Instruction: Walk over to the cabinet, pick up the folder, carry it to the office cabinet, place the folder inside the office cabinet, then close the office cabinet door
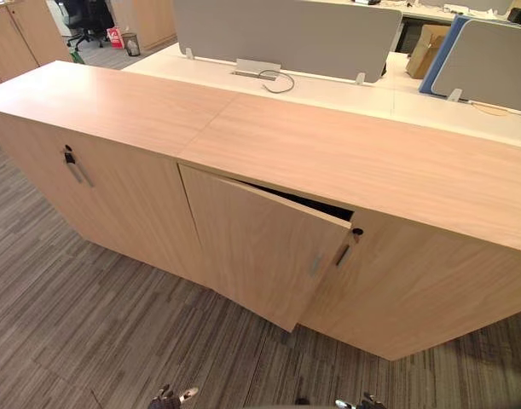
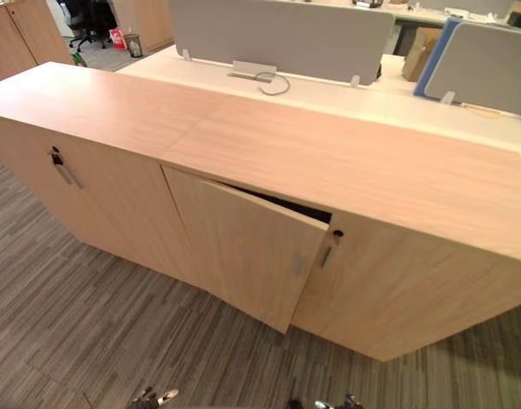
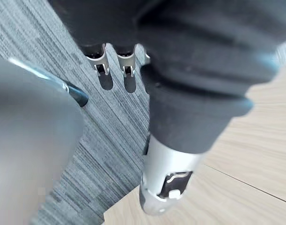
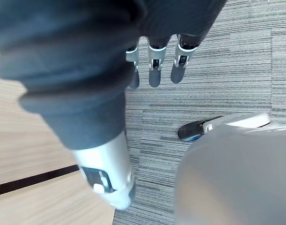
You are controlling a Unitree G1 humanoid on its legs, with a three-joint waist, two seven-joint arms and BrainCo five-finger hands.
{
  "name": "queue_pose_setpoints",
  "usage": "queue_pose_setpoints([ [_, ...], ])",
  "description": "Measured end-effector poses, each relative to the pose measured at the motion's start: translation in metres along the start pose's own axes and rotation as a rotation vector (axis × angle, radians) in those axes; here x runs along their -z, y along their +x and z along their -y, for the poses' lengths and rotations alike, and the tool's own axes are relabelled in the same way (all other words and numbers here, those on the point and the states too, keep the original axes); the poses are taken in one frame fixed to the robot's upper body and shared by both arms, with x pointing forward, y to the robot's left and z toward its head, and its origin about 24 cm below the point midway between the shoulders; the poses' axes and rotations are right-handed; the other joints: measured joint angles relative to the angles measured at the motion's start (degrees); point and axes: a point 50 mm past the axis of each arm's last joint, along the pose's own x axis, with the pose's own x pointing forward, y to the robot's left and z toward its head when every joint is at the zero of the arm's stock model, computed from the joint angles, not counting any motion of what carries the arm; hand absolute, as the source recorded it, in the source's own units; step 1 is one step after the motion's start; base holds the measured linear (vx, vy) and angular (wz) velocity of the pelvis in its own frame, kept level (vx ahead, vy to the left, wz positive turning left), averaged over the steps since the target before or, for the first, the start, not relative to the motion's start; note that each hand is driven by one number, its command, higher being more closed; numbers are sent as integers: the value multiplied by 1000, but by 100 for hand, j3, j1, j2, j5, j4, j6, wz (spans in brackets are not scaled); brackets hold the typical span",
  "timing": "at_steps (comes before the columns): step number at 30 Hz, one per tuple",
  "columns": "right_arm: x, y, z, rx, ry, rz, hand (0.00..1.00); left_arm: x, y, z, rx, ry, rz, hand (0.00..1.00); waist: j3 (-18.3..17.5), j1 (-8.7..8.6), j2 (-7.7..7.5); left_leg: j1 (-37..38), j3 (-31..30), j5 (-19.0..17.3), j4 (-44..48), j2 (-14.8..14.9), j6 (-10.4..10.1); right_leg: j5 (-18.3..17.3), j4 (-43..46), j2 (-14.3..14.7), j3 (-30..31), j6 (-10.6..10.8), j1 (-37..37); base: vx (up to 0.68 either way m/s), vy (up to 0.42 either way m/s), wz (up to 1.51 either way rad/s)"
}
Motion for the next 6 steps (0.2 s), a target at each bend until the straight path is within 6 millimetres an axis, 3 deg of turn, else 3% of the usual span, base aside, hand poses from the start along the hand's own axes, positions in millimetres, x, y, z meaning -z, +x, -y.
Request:
queue_pose_setpoints([
  [6, 0, 0, -1, -2, 11, -1, 0, -6, 3, 13, 60, 71, 13, 0, -58, -12, 19, 234, 244, 12, -192, 82, -14, 62, -63, 85, 78, 4, 22, 69, -11, -22],
])
